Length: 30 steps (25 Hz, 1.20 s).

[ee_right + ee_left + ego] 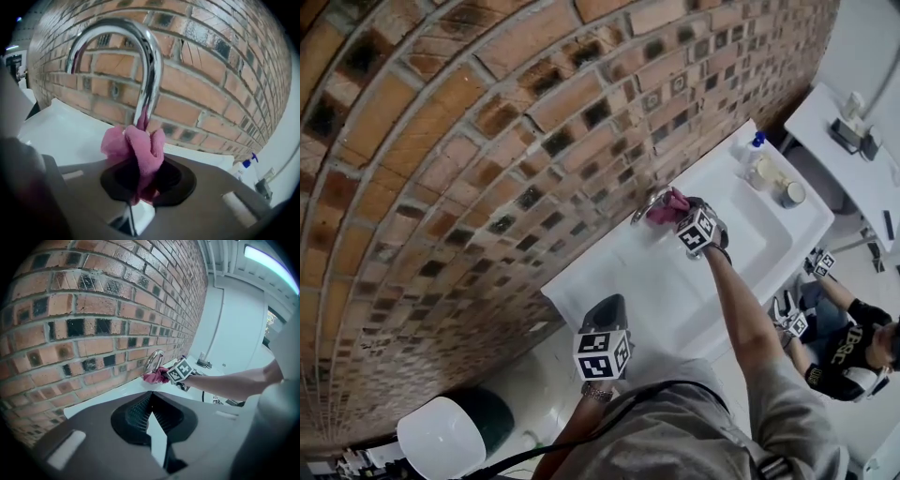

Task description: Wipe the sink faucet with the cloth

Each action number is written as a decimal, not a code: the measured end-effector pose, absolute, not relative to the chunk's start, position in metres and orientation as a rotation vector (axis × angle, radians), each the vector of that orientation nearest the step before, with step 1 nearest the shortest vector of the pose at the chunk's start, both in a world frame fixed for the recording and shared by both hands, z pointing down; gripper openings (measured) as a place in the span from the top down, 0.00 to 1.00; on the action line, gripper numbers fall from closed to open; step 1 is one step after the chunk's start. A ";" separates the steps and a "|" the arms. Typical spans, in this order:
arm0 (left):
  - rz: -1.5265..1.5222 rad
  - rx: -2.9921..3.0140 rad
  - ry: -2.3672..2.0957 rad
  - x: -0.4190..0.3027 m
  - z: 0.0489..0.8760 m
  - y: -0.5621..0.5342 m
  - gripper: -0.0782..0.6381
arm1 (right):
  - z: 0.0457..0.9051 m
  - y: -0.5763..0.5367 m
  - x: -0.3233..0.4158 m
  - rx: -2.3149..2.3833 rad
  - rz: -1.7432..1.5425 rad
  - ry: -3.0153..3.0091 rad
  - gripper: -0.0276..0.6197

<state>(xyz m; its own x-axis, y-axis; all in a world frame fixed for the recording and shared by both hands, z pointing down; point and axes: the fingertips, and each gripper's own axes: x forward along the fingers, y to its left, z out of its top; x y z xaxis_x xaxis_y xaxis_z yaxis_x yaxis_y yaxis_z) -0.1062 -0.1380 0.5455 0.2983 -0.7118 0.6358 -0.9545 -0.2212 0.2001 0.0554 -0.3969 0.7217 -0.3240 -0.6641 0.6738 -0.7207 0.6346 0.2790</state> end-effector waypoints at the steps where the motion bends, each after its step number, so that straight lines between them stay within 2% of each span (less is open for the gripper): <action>1: 0.567 2.014 -1.471 -0.104 0.545 -0.138 0.87 | 0.726 -0.398 0.060 1.103 0.128 -2.058 0.86; 7: 0.582 2.013 -1.456 -0.102 0.547 -0.140 0.87 | 0.727 -0.396 0.078 1.198 0.254 -2.056 0.86; 11: 0.578 2.016 -1.455 -0.102 0.546 -0.141 0.87 | 0.741 -0.369 0.104 1.364 0.467 -1.997 0.86; 19: 0.582 2.041 -1.396 -0.082 0.552 -0.140 0.87 | 0.743 -0.320 0.086 1.476 0.759 -2.001 0.86; 22: 0.588 2.061 -1.371 -0.073 0.553 -0.141 0.87 | 0.740 -0.308 0.072 1.419 0.846 -2.060 0.86; 27: 0.602 2.075 -1.343 -0.067 0.554 -0.136 0.87 | 0.743 -0.254 0.035 1.059 0.780 -2.214 0.86; 30: 0.605 2.069 -1.351 -0.072 0.554 -0.136 0.87 | 0.757 -0.254 0.061 1.174 0.813 -2.112 0.86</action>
<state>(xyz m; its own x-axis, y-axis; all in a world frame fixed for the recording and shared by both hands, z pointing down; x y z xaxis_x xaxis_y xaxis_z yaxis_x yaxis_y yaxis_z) -0.0716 -0.1356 0.5545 0.3820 -0.6552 0.6518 -0.9226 -0.3119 0.2272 0.0607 -0.2543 0.7567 -0.4420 -0.5201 0.7309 -0.8759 0.4259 -0.2266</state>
